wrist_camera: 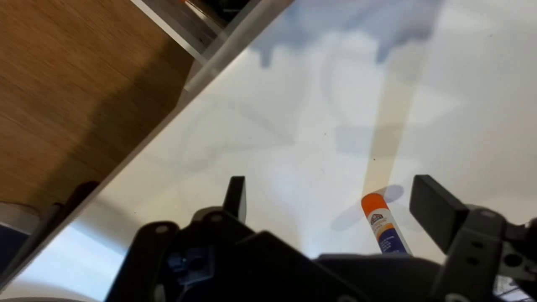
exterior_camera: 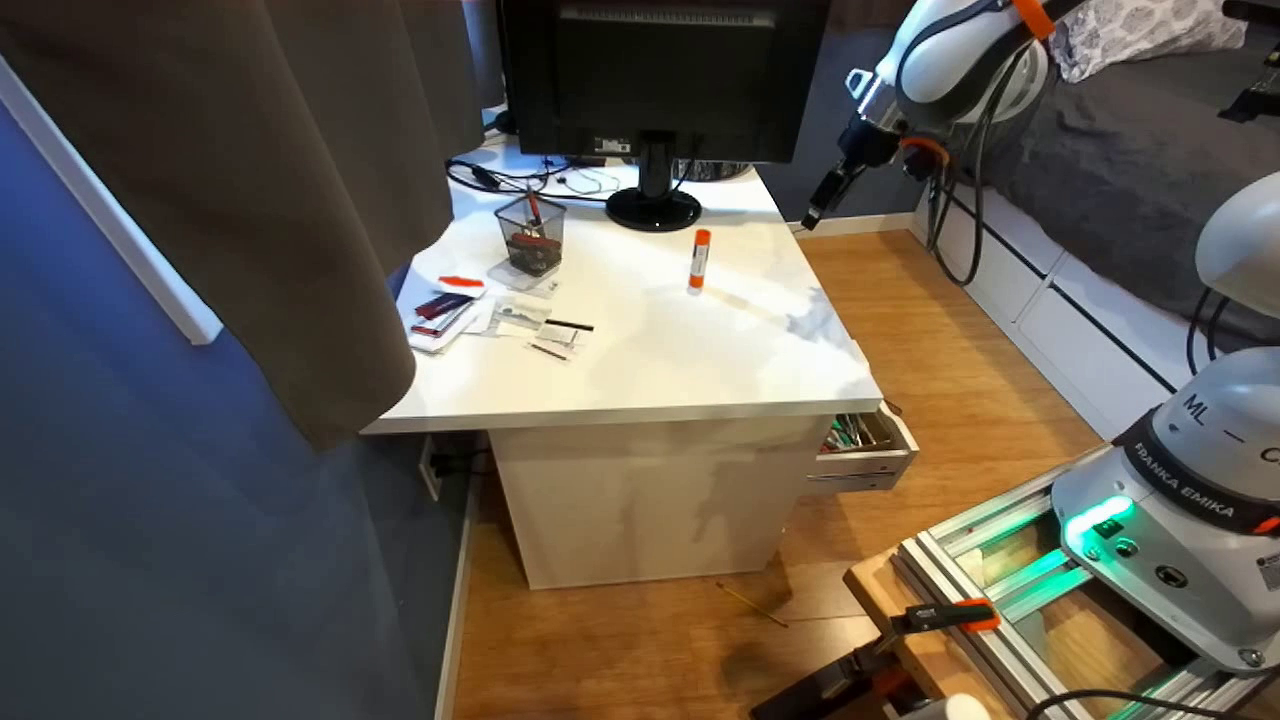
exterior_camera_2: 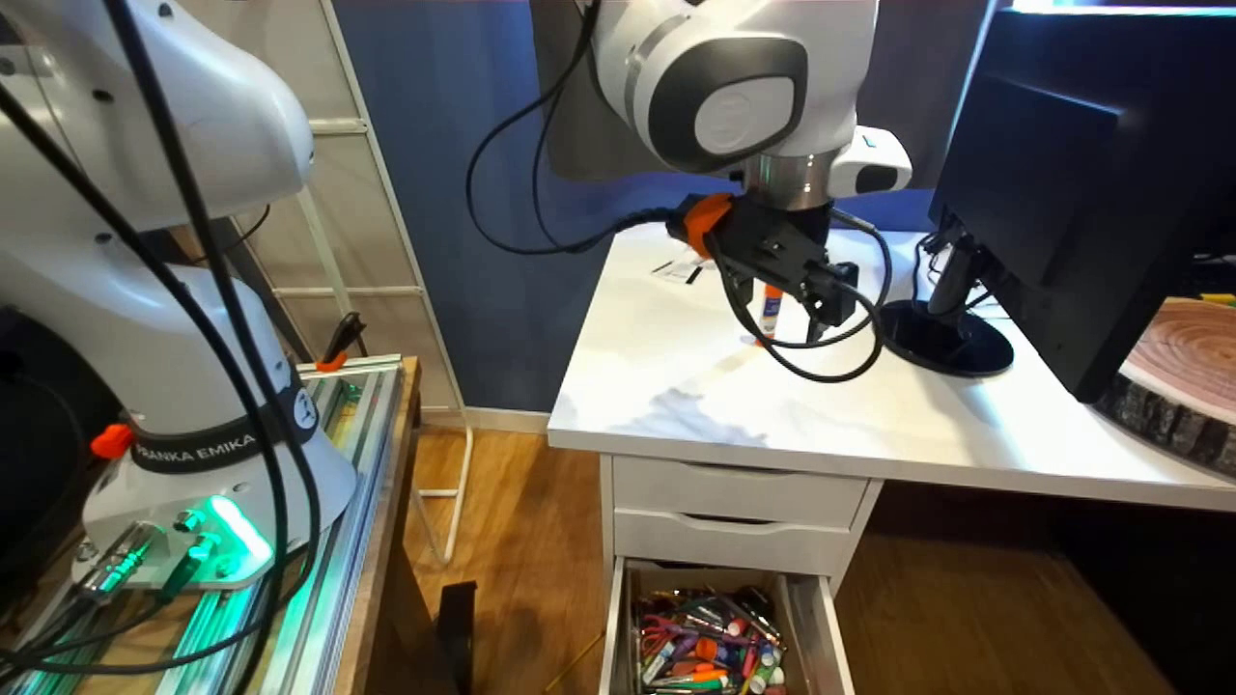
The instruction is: Place the stick of glue upright on the desk
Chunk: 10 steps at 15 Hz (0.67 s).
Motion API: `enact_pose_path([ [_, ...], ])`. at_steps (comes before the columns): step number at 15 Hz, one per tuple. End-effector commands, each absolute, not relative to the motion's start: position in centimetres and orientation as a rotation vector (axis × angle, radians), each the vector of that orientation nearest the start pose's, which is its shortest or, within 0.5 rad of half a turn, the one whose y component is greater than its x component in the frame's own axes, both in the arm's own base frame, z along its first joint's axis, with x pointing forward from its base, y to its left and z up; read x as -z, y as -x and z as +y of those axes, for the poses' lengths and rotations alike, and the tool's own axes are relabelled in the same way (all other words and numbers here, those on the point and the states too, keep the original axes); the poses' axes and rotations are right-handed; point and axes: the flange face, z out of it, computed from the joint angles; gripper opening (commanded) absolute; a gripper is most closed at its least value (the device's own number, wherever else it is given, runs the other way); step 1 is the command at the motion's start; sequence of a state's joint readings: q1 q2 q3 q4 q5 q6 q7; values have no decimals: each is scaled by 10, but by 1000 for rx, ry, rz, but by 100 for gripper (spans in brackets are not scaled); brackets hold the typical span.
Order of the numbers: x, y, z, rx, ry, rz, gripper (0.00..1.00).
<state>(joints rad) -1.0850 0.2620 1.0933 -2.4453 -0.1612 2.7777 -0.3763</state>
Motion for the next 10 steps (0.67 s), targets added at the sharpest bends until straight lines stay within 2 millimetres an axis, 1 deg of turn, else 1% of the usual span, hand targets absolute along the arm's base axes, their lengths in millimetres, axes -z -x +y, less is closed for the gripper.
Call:
enact_pose_path([
  [1,-290,-477,26,301,3110,-603,100],
  [3,-290,-464,33,236,3179,-568,100],
  [4,-287,-459,38,189,3183,-594,100],
  [5,-286,-475,35,256,3090,-627,100],
  [7,-284,-465,41,208,3135,-633,100],
  [10,-284,-460,40,199,3160,-634,100],
])
